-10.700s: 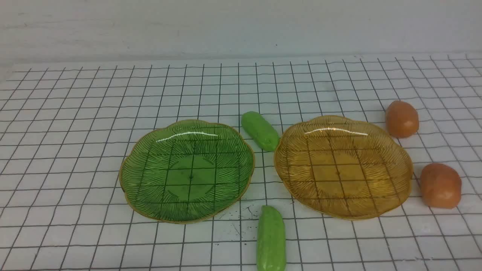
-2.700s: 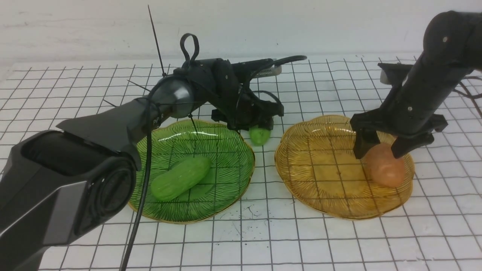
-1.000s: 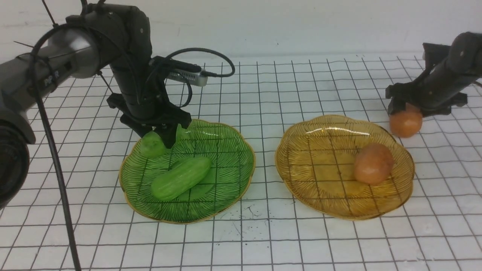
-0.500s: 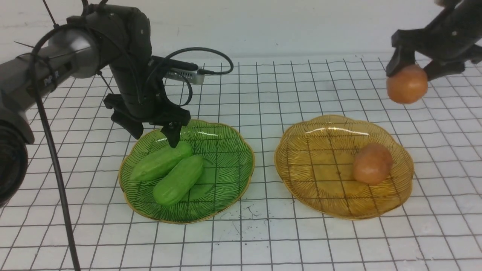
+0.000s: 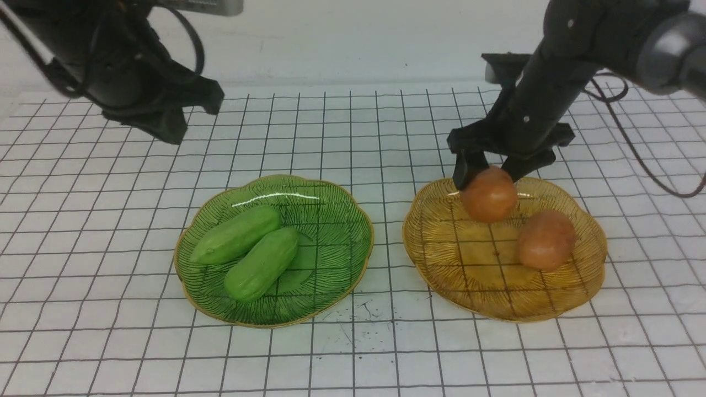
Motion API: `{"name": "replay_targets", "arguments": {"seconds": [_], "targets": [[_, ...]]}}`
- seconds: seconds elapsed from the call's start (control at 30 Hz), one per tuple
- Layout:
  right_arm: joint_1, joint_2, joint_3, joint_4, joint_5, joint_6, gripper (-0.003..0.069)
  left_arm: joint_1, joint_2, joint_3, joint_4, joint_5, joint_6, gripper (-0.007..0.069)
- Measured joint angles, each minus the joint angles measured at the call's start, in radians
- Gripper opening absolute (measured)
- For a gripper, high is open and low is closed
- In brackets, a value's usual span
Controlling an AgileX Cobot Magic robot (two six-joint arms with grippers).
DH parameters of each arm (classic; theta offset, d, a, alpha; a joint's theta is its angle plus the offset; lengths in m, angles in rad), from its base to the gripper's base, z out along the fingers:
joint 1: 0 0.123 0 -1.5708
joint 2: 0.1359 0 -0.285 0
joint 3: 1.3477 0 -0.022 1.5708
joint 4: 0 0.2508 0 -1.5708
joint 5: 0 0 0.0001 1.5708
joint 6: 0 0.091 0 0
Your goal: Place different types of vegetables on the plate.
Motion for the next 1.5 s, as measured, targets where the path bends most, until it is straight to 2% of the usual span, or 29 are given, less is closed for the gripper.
{"name": "replay_targets", "arguments": {"seconds": [0.07,0.23,0.4,0.53,0.83,0.97,1.07,1.2,1.23,1.27,1.3,1.33,1.4,1.5], "targets": [[0.0,0.016,0.0,-0.005,0.0,0.02,0.0619,0.0,-0.074,0.066,-0.004,0.007,-0.002,-0.0008],[0.003,0.017,0.0,-0.013,-0.002,0.033,0.0636,0.0,-0.216,0.188,-0.027,0.009,-0.003,-0.0008],[0.006,-0.104,0.005,-0.052,-0.002,0.017,0.059,0.0,-0.362,0.283,-0.031,0.01,0.006,-0.0008],[0.006,-0.273,0.007,-0.071,0.0,0.017,0.0478,0.0,-0.471,0.337,-0.031,0.012,0.009,-0.0008],[0.006,-0.723,0.029,-0.078,0.01,0.034,0.0067,0.0,-0.732,0.473,-0.031,-0.023,0.01,-0.0008],[0.006,-0.918,0.144,-0.083,-0.029,0.036,0.0,0.0,-0.838,0.539,-0.031,-0.087,0.01,-0.0008],[0.006,-1.162,0.374,-0.121,-0.213,0.036,-0.0012,0.0,-0.911,0.589,-0.031,-0.143,0.01,-0.0008],[0.006,-1.539,0.807,-0.167,-0.604,0.041,-0.0013,0.0,-0.974,0.659,-0.031,-0.205,0.01,-0.0008],[0.006,-1.558,0.854,-0.167,-0.627,0.041,-0.0013,0.0,-0.976,0.662,-0.031,-0.205,0.01,-0.0008],[0.006,-1.751,1.057,-0.169,-0.829,0.042,-0.0013,0.0,-0.984,0.679,-0.032,-0.209,0.01,-0.0008],[0.006,-1.824,1.139,-0.172,-0.91,0.042,-0.0013,0.0,-0.986,0.689,-0.032,-0.211,0.01,-0.0008],[0.006,-1.841,1.159,-0.172,-0.928,0.042,-0.0013,0.0,-0.986,0.691,-0.033,-0.212,0.01,-0.0008],[0.006,-2.024,1.346,-0.174,-1.095,0.041,-0.0013,0.0,-0.986,0.713,-0.04,-0.217,0.01,-0.0008],[0.006,-2.18,1.509,-0.173,-1.191,0.041,-0.0013,0.0,-0.986,0.733,-0.054,-0.234,0.01,-0.0008]]}}
